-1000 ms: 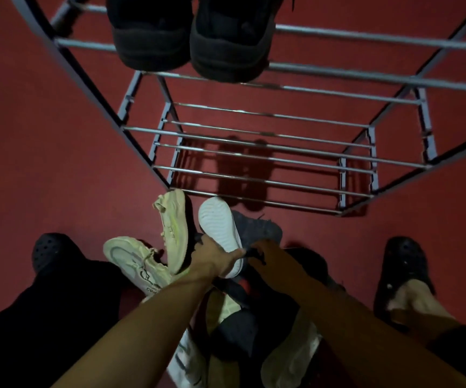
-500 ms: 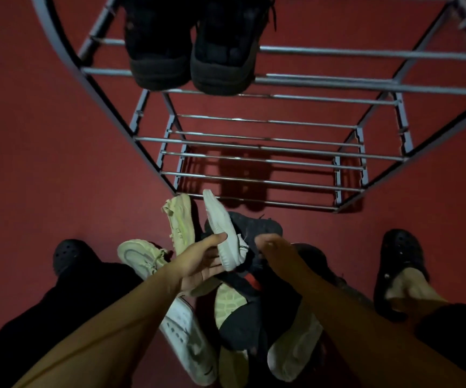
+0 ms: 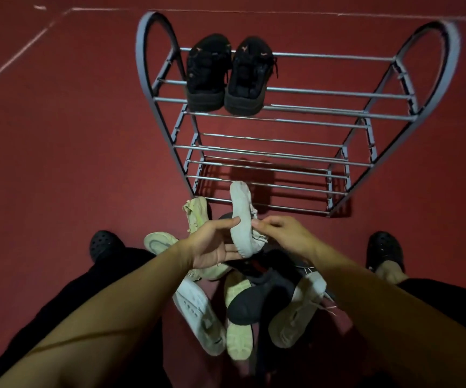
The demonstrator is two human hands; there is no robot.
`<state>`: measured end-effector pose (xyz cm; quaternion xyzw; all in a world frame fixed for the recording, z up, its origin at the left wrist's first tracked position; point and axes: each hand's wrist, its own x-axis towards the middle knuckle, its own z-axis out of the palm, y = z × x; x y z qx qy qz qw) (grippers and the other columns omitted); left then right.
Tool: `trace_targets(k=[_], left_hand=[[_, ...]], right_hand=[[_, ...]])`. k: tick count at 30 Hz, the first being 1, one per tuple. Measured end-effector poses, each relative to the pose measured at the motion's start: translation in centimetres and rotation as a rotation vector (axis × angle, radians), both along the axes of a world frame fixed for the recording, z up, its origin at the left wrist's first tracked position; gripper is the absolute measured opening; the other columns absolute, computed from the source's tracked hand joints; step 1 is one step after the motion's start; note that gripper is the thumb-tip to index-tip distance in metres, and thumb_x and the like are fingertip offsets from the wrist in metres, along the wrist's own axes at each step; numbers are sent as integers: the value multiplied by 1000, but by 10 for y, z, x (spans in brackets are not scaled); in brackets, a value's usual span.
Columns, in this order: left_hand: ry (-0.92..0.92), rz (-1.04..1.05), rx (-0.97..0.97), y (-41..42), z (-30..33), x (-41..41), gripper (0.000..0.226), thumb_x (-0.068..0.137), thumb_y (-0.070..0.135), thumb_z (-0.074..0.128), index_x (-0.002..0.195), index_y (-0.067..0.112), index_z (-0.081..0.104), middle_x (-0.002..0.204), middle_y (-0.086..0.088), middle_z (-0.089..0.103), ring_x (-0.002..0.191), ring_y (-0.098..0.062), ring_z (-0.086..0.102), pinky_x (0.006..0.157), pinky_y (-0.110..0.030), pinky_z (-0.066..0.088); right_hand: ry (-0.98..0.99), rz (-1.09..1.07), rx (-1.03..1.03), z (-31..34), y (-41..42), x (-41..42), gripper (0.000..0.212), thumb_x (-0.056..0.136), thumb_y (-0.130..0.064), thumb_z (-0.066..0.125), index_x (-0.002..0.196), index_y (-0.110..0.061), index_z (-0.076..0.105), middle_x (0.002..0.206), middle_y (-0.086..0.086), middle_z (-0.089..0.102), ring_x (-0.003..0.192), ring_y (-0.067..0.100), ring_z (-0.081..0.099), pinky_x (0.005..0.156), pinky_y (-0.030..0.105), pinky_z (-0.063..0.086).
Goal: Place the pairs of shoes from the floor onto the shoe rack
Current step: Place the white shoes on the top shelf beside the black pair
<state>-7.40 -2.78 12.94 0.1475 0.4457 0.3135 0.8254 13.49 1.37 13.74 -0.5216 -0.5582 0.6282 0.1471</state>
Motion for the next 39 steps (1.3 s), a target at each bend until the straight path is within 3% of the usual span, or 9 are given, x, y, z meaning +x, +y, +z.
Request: trace_targets(k=[4, 8, 18, 23, 28, 31, 34, 36, 39], left_hand=[[-7, 26, 7, -9, 1, 0, 55, 96, 28, 60, 142, 1, 48, 137, -25, 58, 128, -43, 55, 115, -53, 37], [-13, 44, -10, -12, -1, -3, 55, 97, 29, 59, 141, -1, 48, 137, -26, 58, 128, -43, 55, 116, -53, 35], [128, -36, -139, -20, -36, -24, 50, 97, 32, 57, 136, 2, 57, 130, -18, 64, 130, -33, 56, 113, -48, 42], [359, -146, -105, -27, -54, -26, 39, 97, 40, 56, 126, 16, 65, 115, 2, 74, 111, -18, 68, 99, -38, 51], [505, -64, 66, -20, -63, -31, 27, 97, 21, 59, 123, 21, 66, 116, 3, 74, 108, -16, 69, 92, -34, 53], [649, -234, 139, -19, -67, -35, 28, 97, 3, 54, 122, 10, 64, 106, -3, 71, 88, -13, 66, 69, -18, 53], [793, -381, 114, -27, -88, -53, 26, 94, -15, 44, 110, -5, 61, 92, -11, 59, 62, -4, 61, 52, -8, 43], [866, -428, 83, -36, -99, -66, 23, 93, -16, 47, 101, 1, 60, 94, -11, 59, 69, -6, 60, 60, -9, 45], [968, -532, 148, -51, -107, -76, 21, 95, 2, 57, 115, 5, 66, 107, -4, 64, 99, -15, 60, 81, -13, 44]], right_hand=[[-154, 69, 112, 2, -2, 6, 46, 81, -64, 67, 81, -19, 73, 75, -5, 70, 68, 5, 62, 70, 26, 47], [-232, 81, 165, -6, -1, 4, 44, 80, -58, 72, 82, -14, 70, 82, 4, 75, 71, 10, 64, 72, 32, 50], [-67, -42, 280, -5, -7, -16, 27, 99, -43, 53, 85, -20, 50, 63, -14, 47, 59, 4, 41, 63, 27, 38], [-163, 22, 294, -19, -5, -19, 28, 102, -45, 45, 93, -20, 51, 74, -8, 51, 65, 6, 46, 63, 26, 40], [-209, 123, 310, -31, -7, -19, 24, 92, -48, 59, 85, -28, 47, 69, -8, 54, 64, 8, 50, 65, 33, 45], [-247, 201, 312, -41, -9, -20, 26, 82, -42, 72, 91, -32, 50, 82, -3, 67, 74, 9, 62, 70, 30, 51], [-259, 301, 299, -58, -12, -20, 36, 79, -37, 75, 105, -41, 50, 93, 4, 70, 84, 20, 66, 79, 40, 54], [-260, 376, 254, -70, -18, -20, 46, 82, -33, 74, 120, -41, 51, 101, 0, 69, 92, 17, 66, 84, 36, 53], [-315, 398, 75, -97, -36, -22, 55, 76, -45, 74, 126, -33, 55, 117, -4, 63, 103, 14, 63, 94, 33, 51]])
